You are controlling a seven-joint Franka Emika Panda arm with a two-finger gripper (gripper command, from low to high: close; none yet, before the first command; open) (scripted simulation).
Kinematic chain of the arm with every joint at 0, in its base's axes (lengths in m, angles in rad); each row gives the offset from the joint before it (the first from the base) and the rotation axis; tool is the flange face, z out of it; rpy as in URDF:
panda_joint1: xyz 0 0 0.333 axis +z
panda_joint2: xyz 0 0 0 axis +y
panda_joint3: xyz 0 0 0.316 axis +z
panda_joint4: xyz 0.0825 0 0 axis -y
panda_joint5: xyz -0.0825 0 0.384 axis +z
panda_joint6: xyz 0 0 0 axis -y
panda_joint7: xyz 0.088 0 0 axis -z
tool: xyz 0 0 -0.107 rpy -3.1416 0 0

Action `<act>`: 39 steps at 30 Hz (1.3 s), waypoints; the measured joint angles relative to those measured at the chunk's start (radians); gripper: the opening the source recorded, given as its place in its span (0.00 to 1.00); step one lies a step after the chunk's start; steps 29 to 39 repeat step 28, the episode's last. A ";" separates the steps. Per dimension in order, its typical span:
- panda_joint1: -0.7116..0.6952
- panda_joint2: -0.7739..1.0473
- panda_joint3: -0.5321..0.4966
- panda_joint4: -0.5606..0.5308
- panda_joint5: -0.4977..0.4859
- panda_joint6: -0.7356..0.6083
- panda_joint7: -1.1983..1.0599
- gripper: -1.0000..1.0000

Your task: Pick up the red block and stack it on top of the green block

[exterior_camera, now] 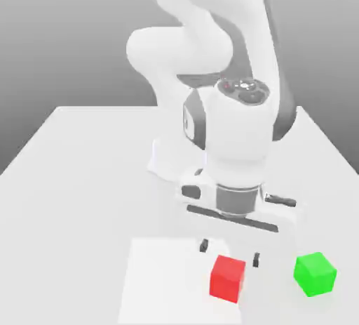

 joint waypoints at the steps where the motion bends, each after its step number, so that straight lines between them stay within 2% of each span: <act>1: 0.013 0.036 -0.017 0.005 -0.017 0.029 0.012 0.50; 2: 0.022 0.057 -0.027 0.008 -0.026 0.047 0.019 0.00; 9: 0.021 0.055 -0.026 0.008 -0.027 0.047 0.021 0.00; 14: -0.012 -0.102 0.026 -0.018 0.066 -0.082 -0.048 0.00; 16: 0.018 -0.134 0.077 0.004 0.077 -0.138 -0.088 0.00; 20: 0.116 -0.136 0.195 0.077 0.058 -0.218 -0.161 0.00; 24: 0.185 -0.016 0.166 0.107 -0.044 -0.137 -0.111 0.00; 25: 0.199 0.013 0.150 0.109 -0.067 -0.112 -0.095 1.00; 39: 0.199 0.013 0.150 0.109 -0.067 -0.112 -0.095 1.00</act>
